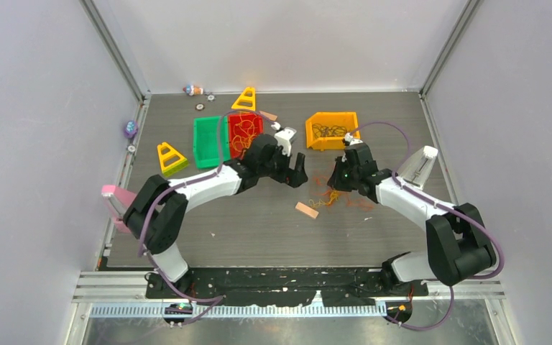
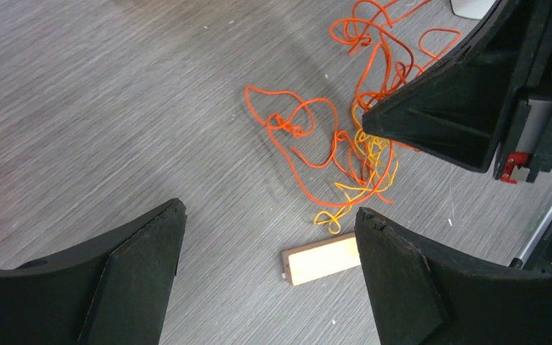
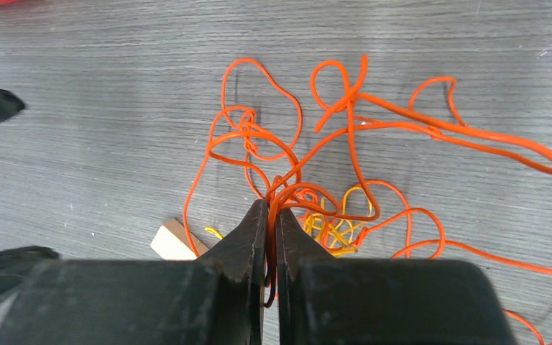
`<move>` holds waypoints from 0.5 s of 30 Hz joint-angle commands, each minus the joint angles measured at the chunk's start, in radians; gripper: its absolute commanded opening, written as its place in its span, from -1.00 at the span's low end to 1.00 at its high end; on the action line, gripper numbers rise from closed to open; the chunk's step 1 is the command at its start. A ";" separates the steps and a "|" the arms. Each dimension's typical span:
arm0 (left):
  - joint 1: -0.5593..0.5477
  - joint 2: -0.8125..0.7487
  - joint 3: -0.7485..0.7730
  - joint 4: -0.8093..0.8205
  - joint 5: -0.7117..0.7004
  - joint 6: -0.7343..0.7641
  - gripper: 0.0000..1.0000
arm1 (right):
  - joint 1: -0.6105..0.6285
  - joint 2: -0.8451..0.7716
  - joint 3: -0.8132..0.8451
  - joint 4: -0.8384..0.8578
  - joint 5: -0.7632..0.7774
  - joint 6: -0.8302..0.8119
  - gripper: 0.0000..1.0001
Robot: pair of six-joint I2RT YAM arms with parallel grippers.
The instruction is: Untangle the cables
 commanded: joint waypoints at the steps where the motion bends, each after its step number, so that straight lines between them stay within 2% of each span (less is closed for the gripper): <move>1: -0.043 0.067 0.104 -0.136 0.045 0.021 0.75 | -0.002 -0.028 -0.019 0.041 -0.032 0.007 -0.89; 8: -0.106 0.222 0.344 -0.395 -0.011 0.092 0.69 | -0.002 -0.050 -0.040 0.049 -0.010 0.016 -0.89; 15: -0.147 0.376 0.534 -0.589 -0.089 0.068 0.58 | -0.002 -0.091 -0.069 0.068 0.031 0.038 -0.89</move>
